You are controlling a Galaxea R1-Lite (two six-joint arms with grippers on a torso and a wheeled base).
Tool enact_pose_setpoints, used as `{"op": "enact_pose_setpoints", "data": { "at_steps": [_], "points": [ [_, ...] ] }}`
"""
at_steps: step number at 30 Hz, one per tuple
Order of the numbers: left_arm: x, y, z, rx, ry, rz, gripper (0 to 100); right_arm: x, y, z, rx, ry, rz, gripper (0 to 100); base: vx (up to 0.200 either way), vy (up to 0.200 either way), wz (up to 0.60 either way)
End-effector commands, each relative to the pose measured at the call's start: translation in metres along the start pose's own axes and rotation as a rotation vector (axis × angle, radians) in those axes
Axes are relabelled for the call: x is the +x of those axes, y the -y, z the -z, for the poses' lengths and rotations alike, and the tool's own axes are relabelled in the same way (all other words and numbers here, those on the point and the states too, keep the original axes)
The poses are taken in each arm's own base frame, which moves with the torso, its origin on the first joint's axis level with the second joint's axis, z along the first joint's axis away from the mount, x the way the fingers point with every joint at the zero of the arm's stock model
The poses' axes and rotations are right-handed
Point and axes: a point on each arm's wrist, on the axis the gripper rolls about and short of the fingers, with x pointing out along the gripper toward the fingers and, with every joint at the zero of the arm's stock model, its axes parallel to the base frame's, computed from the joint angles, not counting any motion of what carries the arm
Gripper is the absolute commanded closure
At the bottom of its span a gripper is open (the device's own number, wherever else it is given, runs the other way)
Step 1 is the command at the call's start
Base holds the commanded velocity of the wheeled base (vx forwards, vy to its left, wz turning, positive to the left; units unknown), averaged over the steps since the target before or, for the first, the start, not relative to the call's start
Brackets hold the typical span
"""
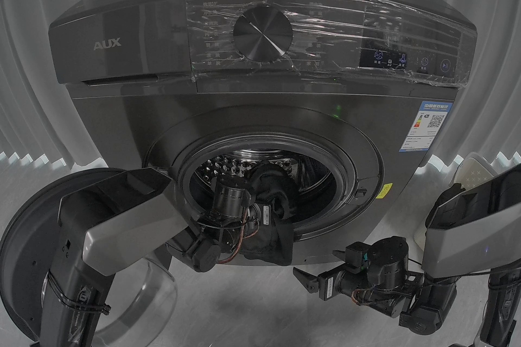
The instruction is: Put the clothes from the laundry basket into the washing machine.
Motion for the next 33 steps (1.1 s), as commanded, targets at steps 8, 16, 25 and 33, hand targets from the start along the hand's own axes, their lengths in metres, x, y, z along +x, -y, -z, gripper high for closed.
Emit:
{"op": "enact_pose_setpoints", "data": {
  "at_steps": [8,16,25,33],
  "points": [
    [0.015,-0.009,-0.029,-0.06,0.131,-0.046,100,0.0,0.0,0.0,-0.001,0.0,-0.002,0,0.0,0.0,0.0],
    [0.032,-0.022,-0.048,-0.084,0.22,-0.08,100,0.0,-0.001,0.0,-0.002,0.001,-0.005,0,0.0,0.0,0.0],
    [0.033,-0.015,-0.047,-0.12,0.241,-0.075,0,-0.001,-0.002,0.001,-0.002,-0.003,-0.008,0,0.0,0.0,0.0],
    [-0.021,0.021,-0.038,-0.081,0.112,0.004,0,0.0,-0.002,0.001,-0.003,-0.005,-0.008,0,0.0,0.0,0.0]
  ]
}}
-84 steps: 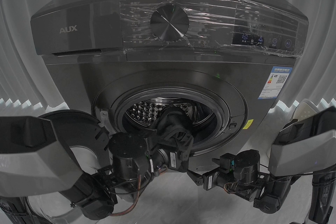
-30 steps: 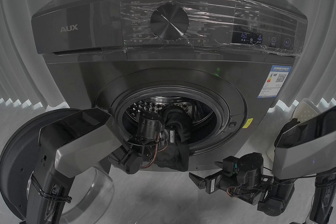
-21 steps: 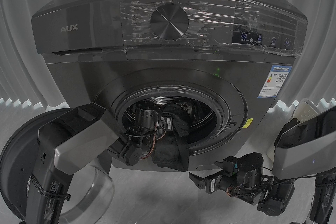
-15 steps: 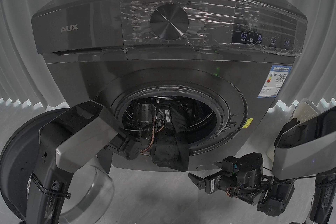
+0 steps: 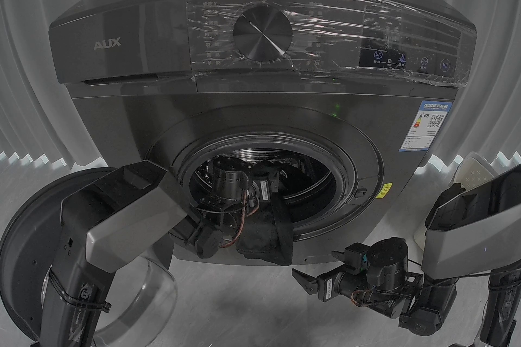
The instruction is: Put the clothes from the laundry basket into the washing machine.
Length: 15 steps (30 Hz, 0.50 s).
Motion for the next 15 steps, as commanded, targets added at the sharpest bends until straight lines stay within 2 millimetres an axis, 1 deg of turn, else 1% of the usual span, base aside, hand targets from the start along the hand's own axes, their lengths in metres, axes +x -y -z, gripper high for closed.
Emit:
{"op": "enact_pose_setpoints", "data": {
  "at_steps": [1,3,5,8,11,12,15],
  "points": [
    [-0.039,0.026,-0.01,0.012,-0.048,0.067,0,0.0,0.0,0.001,0.0,-0.002,0.001,0,0.0,0.0,0.0],
    [-0.044,0.033,-0.002,0.027,-0.084,0.085,0,0.0,0.0,0.001,0.0,-0.002,0.001,0,0.0,0.0,0.0],
    [-0.044,0.035,0.004,0.03,-0.107,0.086,0,0.0,0.0,0.001,0.0,-0.002,0.001,0,0.0,0.0,0.0],
    [-0.04,0.033,0.019,0.033,-0.144,0.076,0,-0.002,0.002,0.001,0.013,-0.006,0.006,0,0.0,0.0,0.0],
    [-0.04,0.031,0.024,0.036,-0.158,0.072,0,-0.005,0.004,0.0,0.021,-0.001,0.02,0,0.0,0.0,0.0],
    [-0.04,0.029,0.031,0.044,-0.18,0.063,0,-0.006,0.006,-0.001,0.025,0.007,0.033,0,0.0,0.0,0.0],
    [-0.041,0.027,0.035,0.051,-0.202,0.056,0,-0.007,0.006,-0.003,0.026,0.014,0.035,0,0.0,0.0,0.0]
  ]
}}
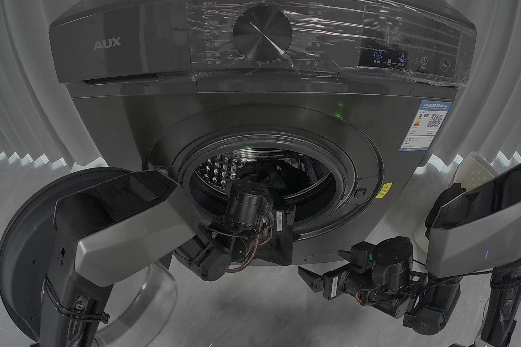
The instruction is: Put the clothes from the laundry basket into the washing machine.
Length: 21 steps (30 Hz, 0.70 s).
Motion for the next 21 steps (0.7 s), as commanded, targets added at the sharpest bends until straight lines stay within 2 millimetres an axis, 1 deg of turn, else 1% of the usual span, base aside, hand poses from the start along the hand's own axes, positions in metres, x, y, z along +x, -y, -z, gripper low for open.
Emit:
{"op": "enact_pose_setpoints", "data": {
  "at_steps": [1,5,6,7,11,15,16,21],
  "points": [
    [0.001,-0.003,0.01,0.01,-0.041,-0.014,0,-0.002,0.001,-0.002,0.003,0.008,0.003,0,0.0,0.0,0.0],
    [0.0,-0.005,0.015,0.017,-0.066,-0.022,0,-0.002,0.0,-0.002,0.002,0.008,0.0,0,0.0,0.0,0.0],
    [0.003,-0.006,0.021,0.021,-0.08,-0.026,0,-0.002,0.0,-0.002,0.002,0.009,0.001,0,0.0,0.0,0.0],
    [0.005,-0.006,0.022,0.021,-0.08,-0.026,0,-0.002,0.0,-0.002,0.002,0.009,0.0,0,0.0,0.0,0.0],
    [0.014,-0.01,0.024,0.014,-0.077,-0.037,0,-0.002,-0.001,-0.002,0.001,0.009,-0.002,0,0.0,0.0,0.0],
    [0.014,-0.013,0.026,0.015,-0.098,-0.047,0,-0.001,0.0,-0.003,0.003,0.014,0.0,0,0.0,0.0,0.0],
    [0.014,-0.013,0.027,0.015,-0.099,-0.049,100,-0.001,-0.001,-0.004,0.003,0.016,-0.002,0,0.0,0.0,0.0],
    [0.017,-0.013,0.026,0.011,-0.087,-0.047,100,-0.001,-0.003,-0.003,0.003,0.015,-0.008,0,0.0,0.0,0.0]
  ]
}}
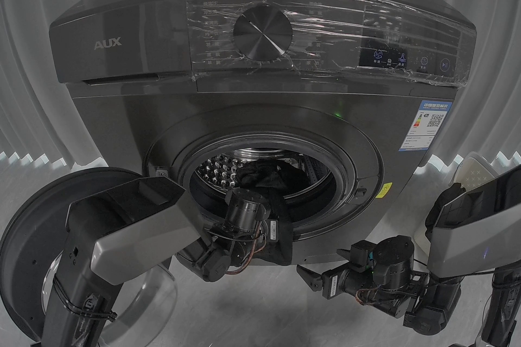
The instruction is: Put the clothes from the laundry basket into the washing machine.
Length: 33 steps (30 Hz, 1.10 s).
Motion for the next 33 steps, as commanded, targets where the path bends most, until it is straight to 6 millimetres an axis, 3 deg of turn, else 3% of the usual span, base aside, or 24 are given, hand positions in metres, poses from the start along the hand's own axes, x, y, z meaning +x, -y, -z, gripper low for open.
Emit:
{"op": "enact_pose_setpoints", "data": {
  "at_steps": [1,5,11,18,21,27,28,33],
  "points": [
    [0.003,0.0,0.001,-0.002,0.004,0.0,100,0.0,-0.001,0.0,0.003,0.001,-0.001,0,0.0,0.0,0.0],
    [0.005,0.0,-0.004,-0.013,0.026,0.002,100,0.0,-0.001,0.0,0.006,0.001,-0.001,0,0.0,0.0,0.0],
    [0.013,-0.006,-0.04,-0.072,0.15,-0.002,100,0.0,-0.001,0.0,0.006,0.003,-0.004,0,0.0,0.0,0.0],
    [0.019,-0.01,-0.056,-0.103,0.248,0.001,100,0.001,-0.001,-0.001,0.007,0.005,-0.003,0,0.0,0.0,0.0],
    [0.027,-0.009,-0.058,-0.111,0.279,-0.002,100,0.0,-0.001,0.0,0.006,0.001,-0.005,0,0.0,0.0,0.0],
    [0.022,-0.01,-0.037,-0.09,0.205,-0.018,100,0.001,-0.001,0.0,0.006,0.002,-0.003,0,0.0,0.0,0.0],
    [0.022,-0.01,-0.036,-0.089,0.202,-0.019,0,0.001,-0.001,0.0,0.006,0.001,-0.005,0,0.0,0.0,0.0],
    [0.019,-0.005,-0.033,-0.087,0.203,-0.008,0,0.001,-0.001,0.0,0.005,0.0,-0.004,0,0.0,0.0,0.0]
  ]
}}
